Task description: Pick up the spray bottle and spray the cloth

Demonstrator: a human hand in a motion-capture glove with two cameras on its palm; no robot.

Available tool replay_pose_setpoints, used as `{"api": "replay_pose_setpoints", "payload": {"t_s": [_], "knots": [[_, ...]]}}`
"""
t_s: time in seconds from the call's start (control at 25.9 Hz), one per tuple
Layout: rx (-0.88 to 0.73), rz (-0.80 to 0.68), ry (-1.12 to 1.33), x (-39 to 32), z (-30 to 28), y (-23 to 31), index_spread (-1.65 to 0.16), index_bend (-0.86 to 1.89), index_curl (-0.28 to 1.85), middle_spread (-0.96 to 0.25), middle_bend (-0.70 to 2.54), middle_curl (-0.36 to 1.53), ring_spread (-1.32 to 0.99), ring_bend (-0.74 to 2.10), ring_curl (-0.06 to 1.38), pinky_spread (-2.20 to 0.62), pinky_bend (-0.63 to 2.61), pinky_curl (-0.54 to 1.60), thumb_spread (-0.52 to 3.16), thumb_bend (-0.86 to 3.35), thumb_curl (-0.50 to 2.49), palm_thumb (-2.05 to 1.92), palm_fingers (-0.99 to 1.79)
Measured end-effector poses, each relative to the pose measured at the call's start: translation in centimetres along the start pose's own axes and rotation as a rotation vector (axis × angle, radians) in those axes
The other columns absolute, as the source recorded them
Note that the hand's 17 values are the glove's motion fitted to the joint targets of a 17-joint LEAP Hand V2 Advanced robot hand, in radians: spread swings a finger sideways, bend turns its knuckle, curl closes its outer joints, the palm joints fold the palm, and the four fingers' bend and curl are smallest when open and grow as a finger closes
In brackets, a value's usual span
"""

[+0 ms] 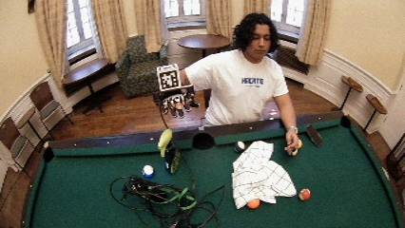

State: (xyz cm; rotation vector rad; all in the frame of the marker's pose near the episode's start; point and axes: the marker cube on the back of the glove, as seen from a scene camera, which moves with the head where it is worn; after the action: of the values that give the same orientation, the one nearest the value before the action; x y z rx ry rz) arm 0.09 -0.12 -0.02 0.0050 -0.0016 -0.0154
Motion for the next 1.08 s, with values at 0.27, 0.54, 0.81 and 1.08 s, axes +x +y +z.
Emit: {"api": "replay_pose_setpoints", "payload": {"t_s": [0.27, 0.54, 0.81, 1.08], "knots": [[0.016, 0.022, -0.019, 0.2, 0.0, -0.1, -0.33, 0.16, 0.13, -0.09, 0.32, 0.14, -0.10, 0.34, 0.15, 0.14, 0.28, 0.14, 0.70, 0.13, 0.11, 0.30, 0.44], [0.058, 0.067, -0.023, 0.5, 0.5, -0.5, -0.39, 0.14, 0.17, -0.10, 0.32, 0.20, -0.12, 0.34, 0.19, 0.18, 0.28, 0.19, 0.87, 0.09, 0.15, 0.33, 0.43], [0.094, 0.111, -0.162, 3.0, 2.4, 1.0, -0.41, 0.14, 0.19, -0.11, 0.31, 0.23, -0.12, 0.36, 0.21, 0.19, 0.27, 0.22, 0.95, 0.05, 0.19, 0.35, 0.43], [0.087, 0.238, -0.356, 6.6, 6.0, 3.1, -0.42, 0.13, 0.20, -0.11, 0.30, 0.26, -0.12, 0.36, 0.23, 0.19, 0.28, 0.25, 0.99, 0.01, 0.22, 0.38, 0.43]]}}
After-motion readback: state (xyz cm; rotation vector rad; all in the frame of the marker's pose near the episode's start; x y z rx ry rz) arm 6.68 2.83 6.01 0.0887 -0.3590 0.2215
